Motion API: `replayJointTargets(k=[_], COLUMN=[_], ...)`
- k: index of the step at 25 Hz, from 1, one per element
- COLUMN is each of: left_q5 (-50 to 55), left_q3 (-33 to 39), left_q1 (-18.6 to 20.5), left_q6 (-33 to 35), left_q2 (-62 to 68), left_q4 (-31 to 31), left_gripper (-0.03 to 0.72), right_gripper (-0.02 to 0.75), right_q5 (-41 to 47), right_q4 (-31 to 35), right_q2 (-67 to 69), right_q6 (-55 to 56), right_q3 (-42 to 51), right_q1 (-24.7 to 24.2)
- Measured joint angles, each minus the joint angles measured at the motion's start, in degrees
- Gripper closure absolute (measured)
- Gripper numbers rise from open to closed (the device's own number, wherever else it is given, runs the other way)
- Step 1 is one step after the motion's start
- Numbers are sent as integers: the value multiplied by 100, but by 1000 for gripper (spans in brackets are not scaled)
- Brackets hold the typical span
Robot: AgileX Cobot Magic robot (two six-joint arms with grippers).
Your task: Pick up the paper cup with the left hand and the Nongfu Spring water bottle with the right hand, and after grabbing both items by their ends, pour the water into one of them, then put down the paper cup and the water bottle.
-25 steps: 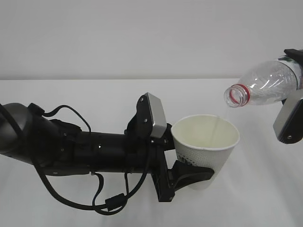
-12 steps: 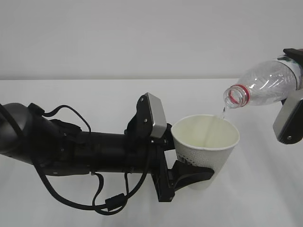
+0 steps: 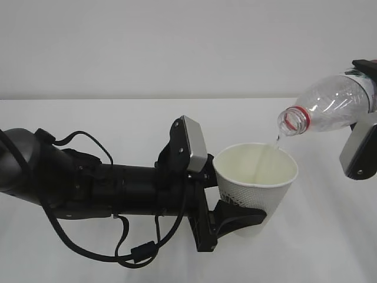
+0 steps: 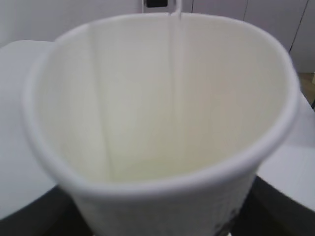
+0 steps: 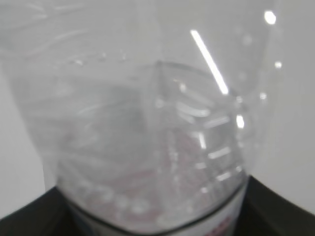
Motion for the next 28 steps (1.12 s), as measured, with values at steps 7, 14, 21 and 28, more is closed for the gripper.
replayJointTargets(k=[7, 14, 21, 28], left_q5=[0, 0, 0, 0], left_q3=[0, 0, 0, 0], left_q1=[0, 0, 0, 0], left_q6=[0, 0, 0, 0], left_q2=[0, 0, 0, 0], left_q4=[0, 0, 0, 0], left_gripper=[168, 168, 168, 168], right_gripper=[254, 254, 255, 254], right_q5=[-9, -9, -13, -13], right_q4=[0, 0, 0, 0], right_q2=[0, 0, 0, 0], right_q6=[-42, -51, -51, -64], right_q3=[0, 0, 0, 0], right_q1=[0, 0, 0, 0])
